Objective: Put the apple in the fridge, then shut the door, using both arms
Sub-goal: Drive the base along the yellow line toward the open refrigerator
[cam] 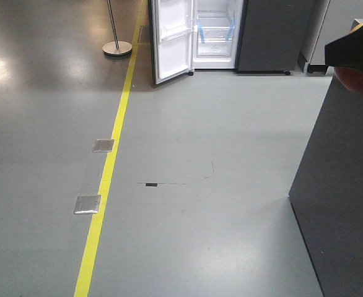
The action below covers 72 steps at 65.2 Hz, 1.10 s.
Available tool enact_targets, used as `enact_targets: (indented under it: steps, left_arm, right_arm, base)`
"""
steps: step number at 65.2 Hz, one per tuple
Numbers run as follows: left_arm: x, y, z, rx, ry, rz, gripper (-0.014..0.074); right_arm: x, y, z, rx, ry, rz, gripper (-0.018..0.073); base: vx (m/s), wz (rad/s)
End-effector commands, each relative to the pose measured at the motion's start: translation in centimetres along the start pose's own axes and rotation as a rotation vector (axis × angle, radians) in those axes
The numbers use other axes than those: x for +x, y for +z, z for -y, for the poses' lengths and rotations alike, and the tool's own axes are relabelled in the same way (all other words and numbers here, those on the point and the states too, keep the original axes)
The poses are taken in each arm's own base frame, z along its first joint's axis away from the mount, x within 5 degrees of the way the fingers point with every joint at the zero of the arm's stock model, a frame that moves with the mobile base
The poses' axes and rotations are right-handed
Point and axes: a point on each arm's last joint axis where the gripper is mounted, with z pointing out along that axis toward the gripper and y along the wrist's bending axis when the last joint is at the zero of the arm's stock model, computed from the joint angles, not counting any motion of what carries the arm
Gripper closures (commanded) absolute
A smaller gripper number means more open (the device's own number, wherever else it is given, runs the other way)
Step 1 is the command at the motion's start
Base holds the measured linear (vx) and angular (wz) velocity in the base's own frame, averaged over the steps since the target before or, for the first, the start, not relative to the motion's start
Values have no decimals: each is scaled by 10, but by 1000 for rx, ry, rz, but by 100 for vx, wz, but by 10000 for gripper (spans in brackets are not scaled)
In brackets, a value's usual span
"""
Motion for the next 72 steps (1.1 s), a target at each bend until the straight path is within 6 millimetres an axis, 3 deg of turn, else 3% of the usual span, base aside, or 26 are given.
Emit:
enact_targets:
  steps: [1, 72]
  left_arm:
    - [-2, 0, 1, 10, -7, 72, 604]
    - [-2, 0, 1, 10, -7, 72, 604]
  right_arm:
    - [-13, -14, -3, 17, -9, 115, 381]
    - [-13, -14, -3, 17, -9, 115, 381]
  base:
    - [14, 1]
    - [14, 2]
